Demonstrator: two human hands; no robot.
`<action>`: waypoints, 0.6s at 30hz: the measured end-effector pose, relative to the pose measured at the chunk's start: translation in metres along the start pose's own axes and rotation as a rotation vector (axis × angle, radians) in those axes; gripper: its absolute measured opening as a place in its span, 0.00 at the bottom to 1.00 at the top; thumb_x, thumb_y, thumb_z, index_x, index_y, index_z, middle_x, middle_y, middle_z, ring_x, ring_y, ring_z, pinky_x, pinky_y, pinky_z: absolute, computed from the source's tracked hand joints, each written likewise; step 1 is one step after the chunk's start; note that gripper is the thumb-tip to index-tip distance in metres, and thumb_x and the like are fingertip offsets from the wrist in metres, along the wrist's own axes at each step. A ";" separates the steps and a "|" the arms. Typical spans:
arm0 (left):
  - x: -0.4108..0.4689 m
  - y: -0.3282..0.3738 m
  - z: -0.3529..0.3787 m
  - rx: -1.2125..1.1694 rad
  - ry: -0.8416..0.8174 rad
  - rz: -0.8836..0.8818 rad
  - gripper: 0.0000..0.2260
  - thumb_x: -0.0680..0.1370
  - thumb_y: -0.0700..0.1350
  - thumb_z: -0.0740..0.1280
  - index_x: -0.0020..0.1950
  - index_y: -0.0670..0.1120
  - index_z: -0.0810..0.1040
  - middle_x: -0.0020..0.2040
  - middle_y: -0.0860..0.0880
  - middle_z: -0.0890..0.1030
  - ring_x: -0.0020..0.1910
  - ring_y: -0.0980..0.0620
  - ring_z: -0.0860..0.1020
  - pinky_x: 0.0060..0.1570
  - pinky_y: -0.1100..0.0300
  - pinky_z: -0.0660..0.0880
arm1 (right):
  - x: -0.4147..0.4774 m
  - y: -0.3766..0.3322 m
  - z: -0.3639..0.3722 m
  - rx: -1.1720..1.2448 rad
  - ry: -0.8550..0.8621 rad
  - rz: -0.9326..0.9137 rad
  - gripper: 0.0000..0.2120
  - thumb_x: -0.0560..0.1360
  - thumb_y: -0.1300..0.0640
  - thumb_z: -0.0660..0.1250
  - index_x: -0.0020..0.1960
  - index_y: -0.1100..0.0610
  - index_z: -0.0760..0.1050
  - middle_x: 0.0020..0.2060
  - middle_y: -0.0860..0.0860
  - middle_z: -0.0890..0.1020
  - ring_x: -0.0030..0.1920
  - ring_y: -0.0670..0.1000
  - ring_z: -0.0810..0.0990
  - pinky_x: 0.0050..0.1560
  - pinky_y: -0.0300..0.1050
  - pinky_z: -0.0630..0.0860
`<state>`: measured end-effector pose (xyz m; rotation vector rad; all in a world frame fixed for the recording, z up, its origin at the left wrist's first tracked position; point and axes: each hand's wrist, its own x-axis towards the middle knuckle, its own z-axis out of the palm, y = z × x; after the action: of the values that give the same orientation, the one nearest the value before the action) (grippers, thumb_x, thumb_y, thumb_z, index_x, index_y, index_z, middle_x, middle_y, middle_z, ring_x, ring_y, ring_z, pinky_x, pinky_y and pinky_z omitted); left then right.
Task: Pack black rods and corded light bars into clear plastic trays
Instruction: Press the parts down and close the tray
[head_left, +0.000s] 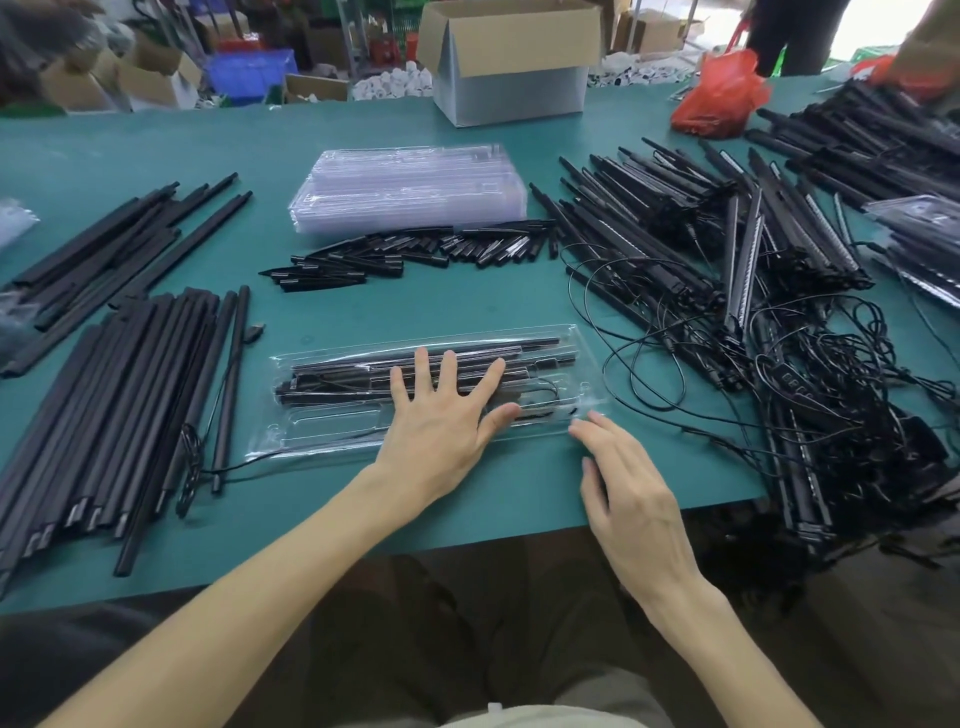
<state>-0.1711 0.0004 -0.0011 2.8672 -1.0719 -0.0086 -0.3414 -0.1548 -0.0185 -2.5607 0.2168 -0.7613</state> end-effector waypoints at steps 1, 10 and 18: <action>0.000 0.000 -0.001 0.004 0.001 0.000 0.35 0.75 0.70 0.29 0.81 0.61 0.43 0.80 0.38 0.55 0.79 0.32 0.46 0.74 0.30 0.47 | 0.001 0.000 -0.001 -0.006 -0.002 0.000 0.19 0.78 0.69 0.65 0.69 0.62 0.75 0.67 0.52 0.78 0.72 0.49 0.72 0.74 0.44 0.67; -0.002 0.000 0.000 0.026 0.021 0.005 0.33 0.77 0.69 0.31 0.81 0.61 0.43 0.79 0.38 0.56 0.79 0.32 0.48 0.74 0.30 0.49 | 0.012 -0.004 0.002 -0.162 -0.057 -0.048 0.23 0.79 0.64 0.65 0.73 0.61 0.71 0.70 0.51 0.75 0.72 0.49 0.71 0.71 0.46 0.70; -0.003 -0.001 0.004 0.018 0.033 0.005 0.34 0.76 0.73 0.33 0.81 0.62 0.42 0.81 0.37 0.53 0.80 0.32 0.44 0.74 0.30 0.46 | 0.000 0.003 -0.006 0.000 0.035 -0.015 0.14 0.77 0.70 0.66 0.61 0.62 0.80 0.63 0.51 0.81 0.65 0.48 0.79 0.68 0.39 0.72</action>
<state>-0.1730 0.0032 -0.0055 2.8699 -1.0781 0.0487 -0.3448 -0.1595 -0.0157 -2.5529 0.2095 -0.8120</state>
